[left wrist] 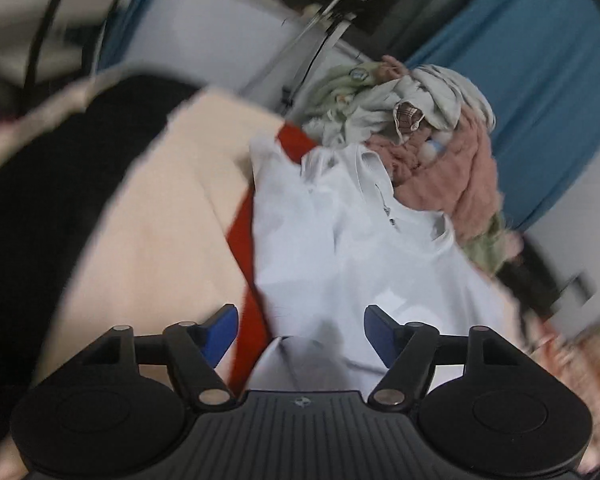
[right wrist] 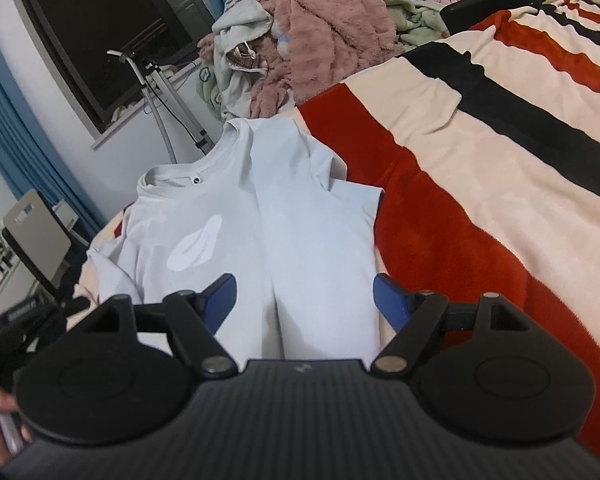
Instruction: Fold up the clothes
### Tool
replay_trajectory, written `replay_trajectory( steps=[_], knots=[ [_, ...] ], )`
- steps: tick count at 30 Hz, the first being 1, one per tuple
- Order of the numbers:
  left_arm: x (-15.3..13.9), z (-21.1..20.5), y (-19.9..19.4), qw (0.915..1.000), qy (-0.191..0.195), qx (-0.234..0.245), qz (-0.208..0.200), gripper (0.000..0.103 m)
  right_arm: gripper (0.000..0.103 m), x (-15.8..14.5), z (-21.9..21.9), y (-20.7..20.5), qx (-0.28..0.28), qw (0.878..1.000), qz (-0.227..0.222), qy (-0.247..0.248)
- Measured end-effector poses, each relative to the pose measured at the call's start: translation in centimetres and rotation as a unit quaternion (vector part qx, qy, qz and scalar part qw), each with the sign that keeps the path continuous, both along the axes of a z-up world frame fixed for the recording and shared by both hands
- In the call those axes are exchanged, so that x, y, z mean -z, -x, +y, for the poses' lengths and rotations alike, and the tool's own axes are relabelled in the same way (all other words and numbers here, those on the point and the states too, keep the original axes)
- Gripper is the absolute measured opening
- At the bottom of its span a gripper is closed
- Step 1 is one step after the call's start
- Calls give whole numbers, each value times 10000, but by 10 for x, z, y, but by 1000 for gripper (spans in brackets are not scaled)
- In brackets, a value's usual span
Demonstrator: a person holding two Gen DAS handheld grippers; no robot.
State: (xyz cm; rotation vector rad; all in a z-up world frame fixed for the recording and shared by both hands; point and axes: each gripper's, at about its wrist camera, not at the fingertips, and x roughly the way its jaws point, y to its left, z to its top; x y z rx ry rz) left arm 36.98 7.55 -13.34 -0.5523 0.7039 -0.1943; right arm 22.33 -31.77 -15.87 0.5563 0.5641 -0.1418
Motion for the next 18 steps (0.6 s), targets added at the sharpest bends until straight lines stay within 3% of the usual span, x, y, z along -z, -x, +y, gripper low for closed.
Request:
replay_trajectory(
  steps=[1,3,5,9,14,18],
  knots=[
    [2,0,-8,10000,7,-53,29,57,77,1,0,-1,3,10000,19,16],
    [2,-4,-20,9998,-144,-115,62,28,77,2,1,-2,7,10000,50,33],
    [-5,-9,-21,9993,-368,-26,57,15,77,4,1,-4,4,10000,65,29],
    [-18,-18,-23,9966,-814,152,46,6,77,8,0,-6,-2,9999,110,-35],
    [-55,-7,-18,9902,-1379,211,-118,4,77,11,0,-6,-54,9999,117,-64],
    [-91,11,-34,9770,-2121,57,-194,4,77,6,4,-4,-97,9999,37,128]
  ],
)
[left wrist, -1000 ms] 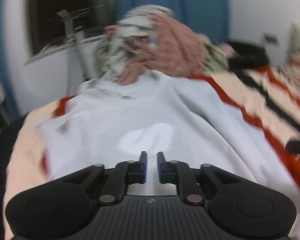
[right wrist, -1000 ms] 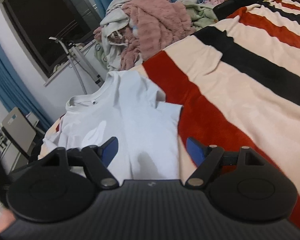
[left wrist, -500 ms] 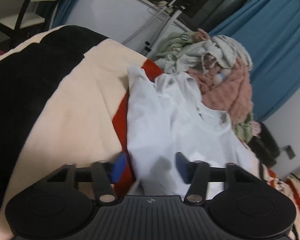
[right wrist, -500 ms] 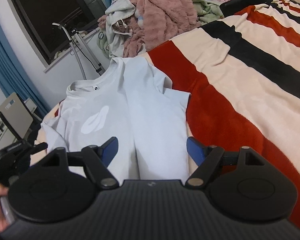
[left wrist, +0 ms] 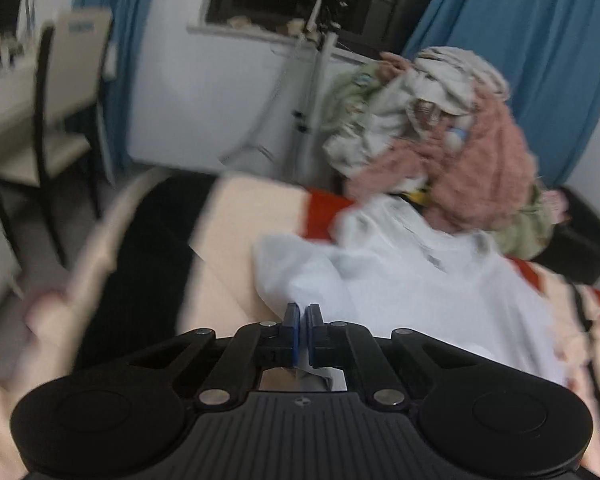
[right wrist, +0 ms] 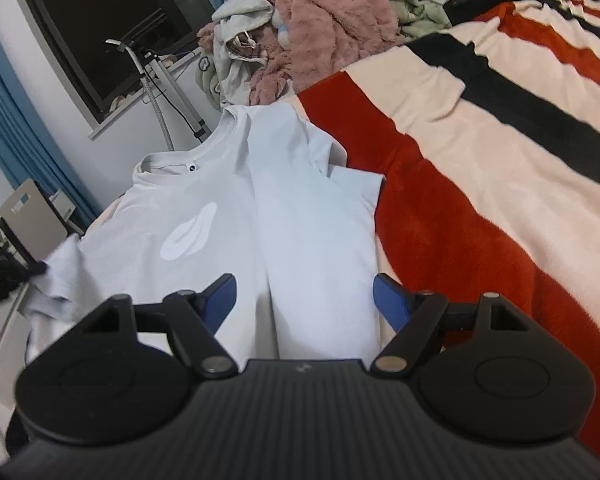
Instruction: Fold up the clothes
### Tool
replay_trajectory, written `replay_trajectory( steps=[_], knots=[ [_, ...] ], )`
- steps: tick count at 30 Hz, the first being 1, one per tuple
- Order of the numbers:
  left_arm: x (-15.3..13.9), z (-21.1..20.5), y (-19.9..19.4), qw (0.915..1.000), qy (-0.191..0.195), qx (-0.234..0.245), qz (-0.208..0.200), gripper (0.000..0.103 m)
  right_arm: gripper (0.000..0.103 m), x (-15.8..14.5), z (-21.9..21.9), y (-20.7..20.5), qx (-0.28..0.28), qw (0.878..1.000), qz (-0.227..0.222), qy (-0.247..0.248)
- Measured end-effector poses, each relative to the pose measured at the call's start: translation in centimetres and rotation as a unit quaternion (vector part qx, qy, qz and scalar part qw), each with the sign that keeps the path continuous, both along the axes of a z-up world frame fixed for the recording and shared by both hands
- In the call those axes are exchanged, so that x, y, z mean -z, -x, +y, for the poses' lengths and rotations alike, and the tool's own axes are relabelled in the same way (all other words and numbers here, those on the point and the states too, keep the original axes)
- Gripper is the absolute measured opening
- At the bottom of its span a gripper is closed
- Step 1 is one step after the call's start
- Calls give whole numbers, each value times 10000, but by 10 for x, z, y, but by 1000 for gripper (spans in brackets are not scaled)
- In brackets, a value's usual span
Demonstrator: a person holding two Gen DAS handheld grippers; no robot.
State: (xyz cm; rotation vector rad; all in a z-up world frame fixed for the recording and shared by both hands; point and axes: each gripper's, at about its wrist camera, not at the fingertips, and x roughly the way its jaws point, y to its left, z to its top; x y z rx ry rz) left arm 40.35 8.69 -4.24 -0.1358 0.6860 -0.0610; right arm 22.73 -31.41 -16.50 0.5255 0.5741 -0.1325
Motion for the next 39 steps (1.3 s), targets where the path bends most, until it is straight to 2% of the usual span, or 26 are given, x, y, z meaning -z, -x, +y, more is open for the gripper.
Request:
replay_trajectory(
  steps=[2,5,9,12,15,17,20,25,28,30,32,35,39],
  knots=[
    [-14,8,-14,9983,-568,-122,-44,3,77,-2,4,0,-26,9998,-42,167],
    [-26,26,-42,9901,-1345,-394,8,3,77,-3,10,-2,-89,9993,-24,374],
    [-25,57,-72,9828,-1700,-724,-15,3,76,-3,18,-8,-152,9981,19,593],
    [-11,71,-89,9762,-1978,-884,-70,2,76,-4,24,-10,-171,9962,-50,855],
    [16,86,-102,9754,-1961,-994,170,2,77,-5,30,-14,-197,9938,-102,1089],
    [28,91,-100,9792,-1764,-990,134,2,77,-4,34,-16,-225,9926,-142,1186],
    [31,93,-85,9857,-1366,-977,123,6,76,-3,39,-21,-314,9914,-178,1259],
    [6,84,-21,9946,-879,-535,162,10,76,-9,48,-18,-466,9891,-295,1364],
    [-20,73,47,9978,-584,-234,200,13,76,-16,53,-11,-551,9874,-401,1428],
    [-33,63,96,9988,-383,-69,298,22,76,-21,57,-6,-608,9861,-473,1470],
    [-39,47,147,9979,-275,116,570,26,76,-28,58,6,-598,9848,-557,1530],
    [-39,17,224,9949,-84,516,863,40,76,-40,56,28,-562,9845,-635,1533],
    [-12,-25,300,9833,37,848,1611,40,76,-56,52,61,-513,9855,-642,1483]
  ],
)
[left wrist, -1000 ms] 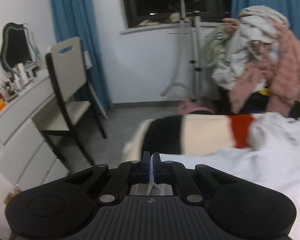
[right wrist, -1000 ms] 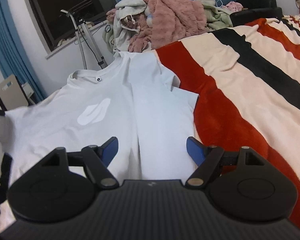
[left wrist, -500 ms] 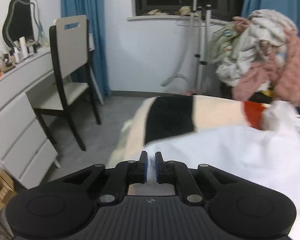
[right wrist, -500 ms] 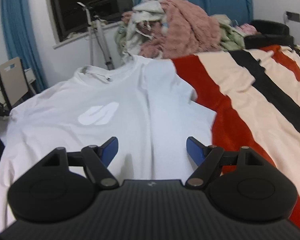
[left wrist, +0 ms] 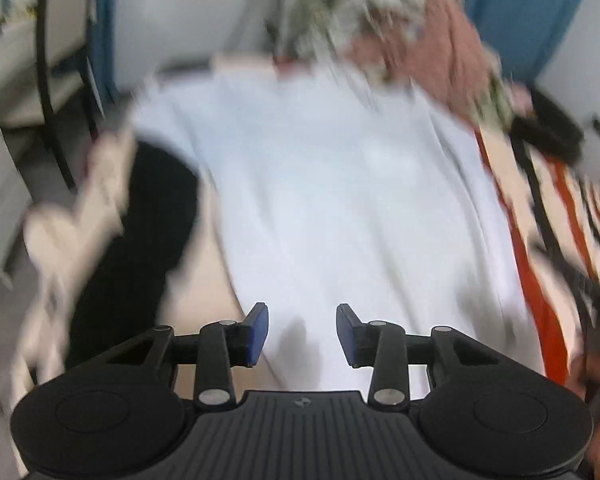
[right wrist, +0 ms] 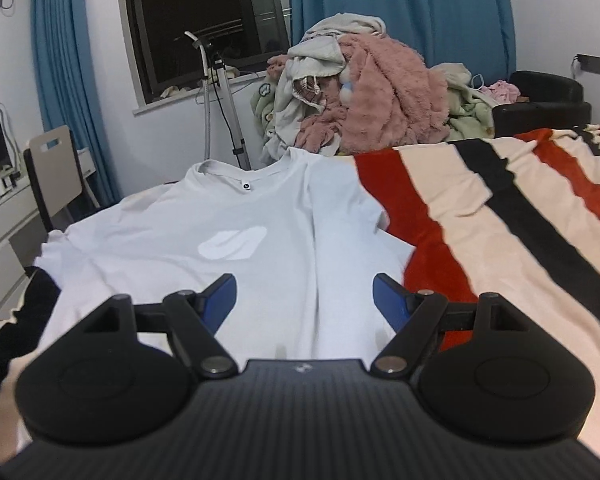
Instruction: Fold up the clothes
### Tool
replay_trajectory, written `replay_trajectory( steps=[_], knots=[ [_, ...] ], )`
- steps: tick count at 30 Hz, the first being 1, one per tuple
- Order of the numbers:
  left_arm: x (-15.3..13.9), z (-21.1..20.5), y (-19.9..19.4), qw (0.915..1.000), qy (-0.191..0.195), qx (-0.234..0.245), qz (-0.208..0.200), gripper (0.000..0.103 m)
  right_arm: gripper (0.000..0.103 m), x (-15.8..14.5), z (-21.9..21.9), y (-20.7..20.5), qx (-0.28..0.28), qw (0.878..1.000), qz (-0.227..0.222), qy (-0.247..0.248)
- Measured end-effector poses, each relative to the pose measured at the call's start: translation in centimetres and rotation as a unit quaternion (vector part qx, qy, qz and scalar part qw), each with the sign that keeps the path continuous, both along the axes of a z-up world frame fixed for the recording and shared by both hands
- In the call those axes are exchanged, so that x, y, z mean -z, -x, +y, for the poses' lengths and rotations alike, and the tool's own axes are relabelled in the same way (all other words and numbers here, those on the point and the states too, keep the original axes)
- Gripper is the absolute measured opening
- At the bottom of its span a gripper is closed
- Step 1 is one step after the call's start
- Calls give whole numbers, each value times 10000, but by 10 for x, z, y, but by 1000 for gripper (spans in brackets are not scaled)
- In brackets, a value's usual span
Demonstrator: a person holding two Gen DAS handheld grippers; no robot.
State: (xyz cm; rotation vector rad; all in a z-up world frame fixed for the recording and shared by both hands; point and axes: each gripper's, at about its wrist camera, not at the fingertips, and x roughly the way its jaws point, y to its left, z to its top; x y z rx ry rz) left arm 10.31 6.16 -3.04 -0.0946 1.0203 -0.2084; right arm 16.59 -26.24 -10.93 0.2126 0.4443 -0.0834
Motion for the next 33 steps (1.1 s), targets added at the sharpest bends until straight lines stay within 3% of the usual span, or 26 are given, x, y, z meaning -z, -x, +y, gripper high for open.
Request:
replay_trajectory(
  steps=[2,5,8,10,11,13,16,20,22,26,29,33],
  knots=[
    [19,-19,28,9992,12,103,390,40,76,-10,-2,18,41,9999,-95,33],
    [43,-44,61,9966,-271,185,752,41,76,-24,-4,44,101,9996,-237,83],
    [53,-54,83,9949,-629,141,778,39,76,-28,-10,64,195,9993,-306,44],
    [48,-50,92,9948,-669,60,770,21,76,-29,-14,76,262,9991,-342,7],
    [44,-46,95,9948,-647,16,785,4,76,-29,-16,81,294,9990,-338,-23],
    [33,-38,104,9949,-632,-53,782,4,76,-29,-22,88,358,9989,-297,-102],
    [10,-18,125,9925,-986,-230,680,3,76,-33,-30,97,402,9982,-354,-252],
    [-11,15,142,9817,-1491,-926,740,3,76,-40,-31,110,290,9979,-477,-320],
    [-18,25,154,9790,-1497,-1153,760,2,76,-44,-31,115,226,9977,-537,-343],
    [-46,25,181,9837,-1145,-1266,566,8,76,-52,-31,127,101,9971,-639,-408],
    [-79,10,193,9887,-872,-1207,168,24,76,-64,-35,134,7,9967,-622,-528],
    [-121,-44,185,9917,-608,-993,-538,51,77,-107,-43,123,-251,9969,-529,-534]
  ],
)
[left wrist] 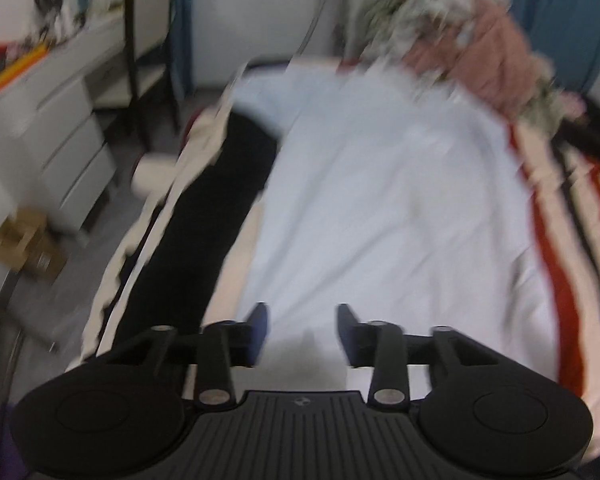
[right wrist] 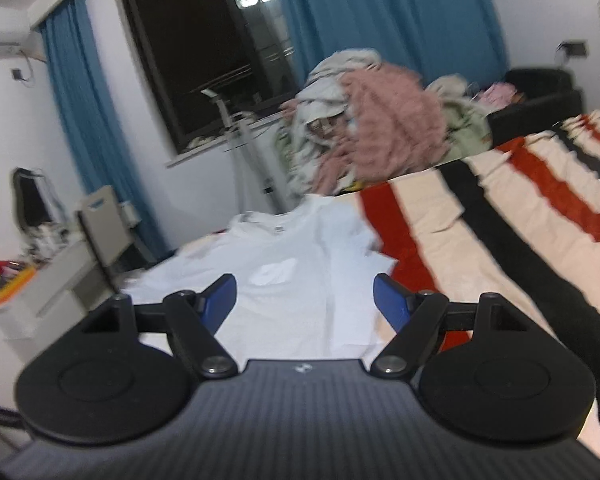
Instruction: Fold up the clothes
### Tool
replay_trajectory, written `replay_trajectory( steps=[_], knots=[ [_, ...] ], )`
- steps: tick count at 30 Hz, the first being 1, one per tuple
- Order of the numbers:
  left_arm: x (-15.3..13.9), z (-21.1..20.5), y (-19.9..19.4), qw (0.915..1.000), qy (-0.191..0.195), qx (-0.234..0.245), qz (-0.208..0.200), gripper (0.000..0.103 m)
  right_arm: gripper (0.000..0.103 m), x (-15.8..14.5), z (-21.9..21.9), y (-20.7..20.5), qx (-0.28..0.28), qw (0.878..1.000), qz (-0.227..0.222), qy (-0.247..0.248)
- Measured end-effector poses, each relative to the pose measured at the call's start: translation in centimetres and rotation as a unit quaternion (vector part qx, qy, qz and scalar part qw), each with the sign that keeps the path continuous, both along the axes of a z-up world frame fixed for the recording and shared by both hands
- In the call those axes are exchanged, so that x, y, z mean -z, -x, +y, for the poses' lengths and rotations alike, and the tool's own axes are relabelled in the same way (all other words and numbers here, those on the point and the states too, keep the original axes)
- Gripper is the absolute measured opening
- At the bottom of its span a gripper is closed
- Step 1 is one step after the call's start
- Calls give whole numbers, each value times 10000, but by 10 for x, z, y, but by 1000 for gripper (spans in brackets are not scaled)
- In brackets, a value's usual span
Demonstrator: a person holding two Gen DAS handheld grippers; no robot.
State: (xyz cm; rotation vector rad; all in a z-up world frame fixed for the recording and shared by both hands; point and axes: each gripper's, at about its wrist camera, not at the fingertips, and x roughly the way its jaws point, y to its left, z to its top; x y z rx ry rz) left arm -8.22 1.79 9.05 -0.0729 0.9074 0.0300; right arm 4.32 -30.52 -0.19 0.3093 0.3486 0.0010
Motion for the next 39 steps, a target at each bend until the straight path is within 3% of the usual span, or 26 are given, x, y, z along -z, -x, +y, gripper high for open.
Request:
replay_trajectory(
  steps=[5,6,8,13,18,23,28,29,30,32,34,37,39],
  knots=[
    [-27,-61,-14,9960,219,431,-752,66,77,-50,-11,-20,-162,9998,34,123],
    [-25,-73,-22,9948,252,499,-853,75,77,-54,-15,-28,-117,9999,18,118],
    [-19,-98,-33,9922,329,633,-1027,78,77,-53,-26,-47,-32,10000,64,-57],
    [34,-95,-92,9884,544,802,-1169,78,77,1,-54,-114,283,9956,463,-760],
    [91,-43,-146,9829,370,825,-1606,79,77,78,-75,-192,562,9878,876,-1157],
    [131,-5,-194,9784,808,653,-1789,80,75,138,-80,-266,687,9835,967,-1363],
    [158,15,-240,9763,893,711,-1841,80,75,170,-55,-328,688,9887,1268,-414],
    [163,17,-247,9757,973,700,-1832,80,71,176,-48,-336,602,9889,1335,-256],
    [167,21,-253,9748,1092,693,-1816,80,65,180,-40,-341,485,9900,1320,-98],
    [175,28,-265,9728,1248,605,-1856,80,30,182,-19,-344,309,9916,1220,313],
    [180,32,-273,9719,1276,492,-1917,80,9,176,8,-343,269,9891,1121,922],
    [179,43,-278,9700,1419,300,-1949,80,9,167,62,-335,-16,9735,757,2159],
    [178,48,-277,9683,1522,211,-1970,79,9,172,100,-329,-405,9518,591,2983]
  ],
)
